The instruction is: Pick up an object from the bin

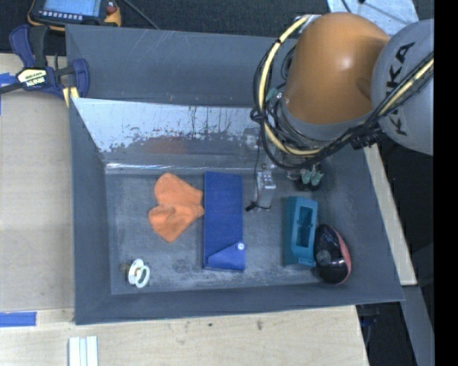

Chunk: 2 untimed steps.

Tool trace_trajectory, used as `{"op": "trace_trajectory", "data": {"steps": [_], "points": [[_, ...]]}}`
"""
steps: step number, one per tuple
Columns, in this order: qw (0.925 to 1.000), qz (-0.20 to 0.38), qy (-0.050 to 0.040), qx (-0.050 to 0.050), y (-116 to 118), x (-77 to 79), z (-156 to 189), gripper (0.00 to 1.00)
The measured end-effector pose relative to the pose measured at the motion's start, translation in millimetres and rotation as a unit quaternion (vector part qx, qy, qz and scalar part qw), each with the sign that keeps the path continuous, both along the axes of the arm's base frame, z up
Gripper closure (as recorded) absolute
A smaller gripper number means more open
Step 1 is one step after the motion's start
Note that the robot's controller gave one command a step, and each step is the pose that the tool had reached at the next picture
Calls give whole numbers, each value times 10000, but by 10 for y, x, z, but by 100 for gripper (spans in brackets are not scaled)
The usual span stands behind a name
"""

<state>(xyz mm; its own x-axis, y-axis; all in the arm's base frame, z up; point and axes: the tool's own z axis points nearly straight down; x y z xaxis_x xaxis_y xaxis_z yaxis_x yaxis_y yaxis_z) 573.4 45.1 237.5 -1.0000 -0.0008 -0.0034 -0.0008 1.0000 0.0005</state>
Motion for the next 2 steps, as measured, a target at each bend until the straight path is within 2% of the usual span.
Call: {"op": "trace_trajectory", "data": {"steps": [1,2], "points": [[9996,-270,-24,3,88,-19,-599,0],[10000,-37,16,-7,513,12,-869,0]]}}
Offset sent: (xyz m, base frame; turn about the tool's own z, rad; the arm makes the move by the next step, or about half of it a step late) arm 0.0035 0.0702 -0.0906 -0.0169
